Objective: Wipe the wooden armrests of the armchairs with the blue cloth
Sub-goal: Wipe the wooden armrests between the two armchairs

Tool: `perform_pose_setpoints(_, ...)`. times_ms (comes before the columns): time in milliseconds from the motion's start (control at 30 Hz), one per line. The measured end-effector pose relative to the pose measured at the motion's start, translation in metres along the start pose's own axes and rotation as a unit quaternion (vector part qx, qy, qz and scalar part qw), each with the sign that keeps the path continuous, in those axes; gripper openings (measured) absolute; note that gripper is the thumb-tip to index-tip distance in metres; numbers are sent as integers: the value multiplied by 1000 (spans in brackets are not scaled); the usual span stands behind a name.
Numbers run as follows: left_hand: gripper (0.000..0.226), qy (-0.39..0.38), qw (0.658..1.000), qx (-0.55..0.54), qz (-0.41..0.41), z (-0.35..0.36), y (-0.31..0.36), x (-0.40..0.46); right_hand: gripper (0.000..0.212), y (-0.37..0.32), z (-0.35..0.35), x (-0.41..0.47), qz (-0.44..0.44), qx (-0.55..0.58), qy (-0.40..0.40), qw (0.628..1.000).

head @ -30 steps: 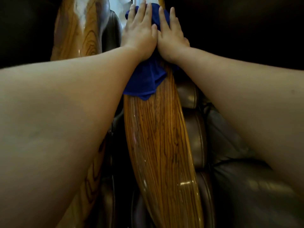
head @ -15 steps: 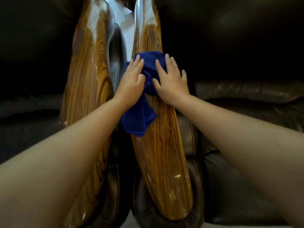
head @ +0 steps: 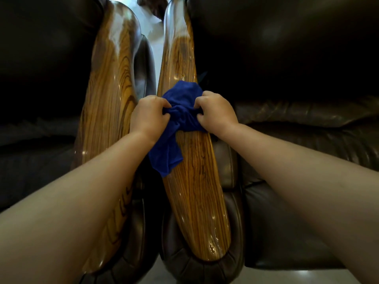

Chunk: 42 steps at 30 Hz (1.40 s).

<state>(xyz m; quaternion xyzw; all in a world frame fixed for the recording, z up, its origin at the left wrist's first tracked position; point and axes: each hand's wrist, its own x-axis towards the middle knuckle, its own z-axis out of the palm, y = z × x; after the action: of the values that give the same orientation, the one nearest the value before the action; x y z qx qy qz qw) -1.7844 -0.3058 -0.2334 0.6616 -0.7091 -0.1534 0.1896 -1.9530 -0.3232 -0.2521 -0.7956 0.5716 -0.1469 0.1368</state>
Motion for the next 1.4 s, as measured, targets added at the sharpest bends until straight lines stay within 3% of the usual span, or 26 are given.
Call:
perform_pose_setpoints(167,20,-53,998,5,-12,-14,9,-5,6,3,-16,-13,31,60,-51,996)
perform_pose_setpoints(400,18,-53,998,15,-7,-36,33,-27,5,3,-53,-40,10,96,-71,993)
perform_pose_setpoints(667,17,-14,1000,-1,-27,-81,64,-38,5,-14,-101,-46,12,138,0,990)
perform_pose_setpoints(900,19,54,995,-77,-37,-117,86,-34,9,-35,-144,-30,28,189,50,980)
perform_pose_setpoints(1233,20,0,990,-135,-33,-9,42,-81,10,0,-31,-69,1,156,-59,986)
perform_pose_setpoints(1300,21,50,986,-157,-32,8,34,-94,22,5,-12,-83,-10,150,-50,987)
perform_pose_setpoints(1400,37,169,982,-83,-24,27,25,-86,31,8,5,-82,-17,109,67,992)
